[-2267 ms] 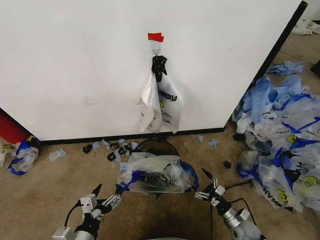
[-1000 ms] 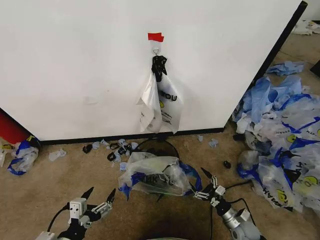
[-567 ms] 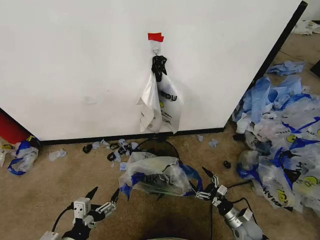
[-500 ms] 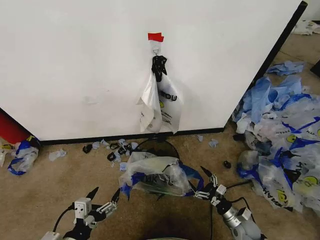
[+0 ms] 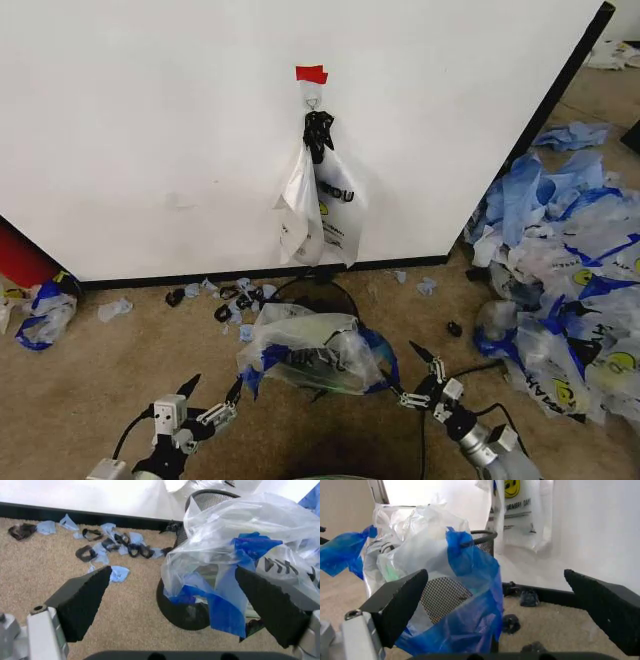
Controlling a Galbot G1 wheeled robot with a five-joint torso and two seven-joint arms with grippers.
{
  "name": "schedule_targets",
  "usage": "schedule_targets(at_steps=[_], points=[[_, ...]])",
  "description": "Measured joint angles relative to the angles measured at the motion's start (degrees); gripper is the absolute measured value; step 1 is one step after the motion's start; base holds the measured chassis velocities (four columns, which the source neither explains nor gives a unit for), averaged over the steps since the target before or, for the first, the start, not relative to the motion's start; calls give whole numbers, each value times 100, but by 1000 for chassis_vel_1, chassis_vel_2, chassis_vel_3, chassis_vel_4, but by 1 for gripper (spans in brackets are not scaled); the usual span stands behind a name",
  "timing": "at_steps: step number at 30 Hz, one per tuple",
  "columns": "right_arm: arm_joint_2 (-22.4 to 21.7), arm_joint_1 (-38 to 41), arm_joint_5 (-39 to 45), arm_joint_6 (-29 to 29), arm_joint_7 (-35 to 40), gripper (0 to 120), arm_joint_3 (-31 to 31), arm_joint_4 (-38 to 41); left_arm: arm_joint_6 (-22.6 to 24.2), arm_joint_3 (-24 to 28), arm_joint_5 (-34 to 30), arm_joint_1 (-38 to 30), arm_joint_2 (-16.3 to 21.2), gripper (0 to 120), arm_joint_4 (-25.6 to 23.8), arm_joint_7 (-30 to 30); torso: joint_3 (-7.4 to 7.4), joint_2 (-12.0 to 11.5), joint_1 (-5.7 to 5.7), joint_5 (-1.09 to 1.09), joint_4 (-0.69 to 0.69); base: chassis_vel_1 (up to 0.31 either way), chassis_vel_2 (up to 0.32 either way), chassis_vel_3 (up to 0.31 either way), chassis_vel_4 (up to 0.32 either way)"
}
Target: Pick up the garbage bag from the wall and place it over the trash bin.
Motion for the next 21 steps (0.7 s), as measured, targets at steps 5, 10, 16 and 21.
schedule_targets(at_steps=[5, 10, 16, 21], points=[[-24, -162, -24, 0, -14, 100, 143, 112, 5, 19, -11, -65, 11, 98, 17, 4, 0, 0, 0, 1, 0, 0, 0, 0, 0], [-75, -395, 71, 0, -43, 100, 307, 394, -8, -79, -11, -163, 94, 98, -97, 6, 0, 0, 0, -1, 1, 0, 0, 0, 0], [-86, -623, 267, 0, -47, 100, 401, 782, 144, -361, -249, -538, 318, 98, -508, 5, 0, 0, 0, -1, 0, 0, 0, 0, 0], [-68, -795, 318, 0, 24, 100, 365, 1127, 495, -530, -970, -1074, 701, 98, -740, 14, 0, 0, 0, -1, 0, 0, 0, 0, 0]])
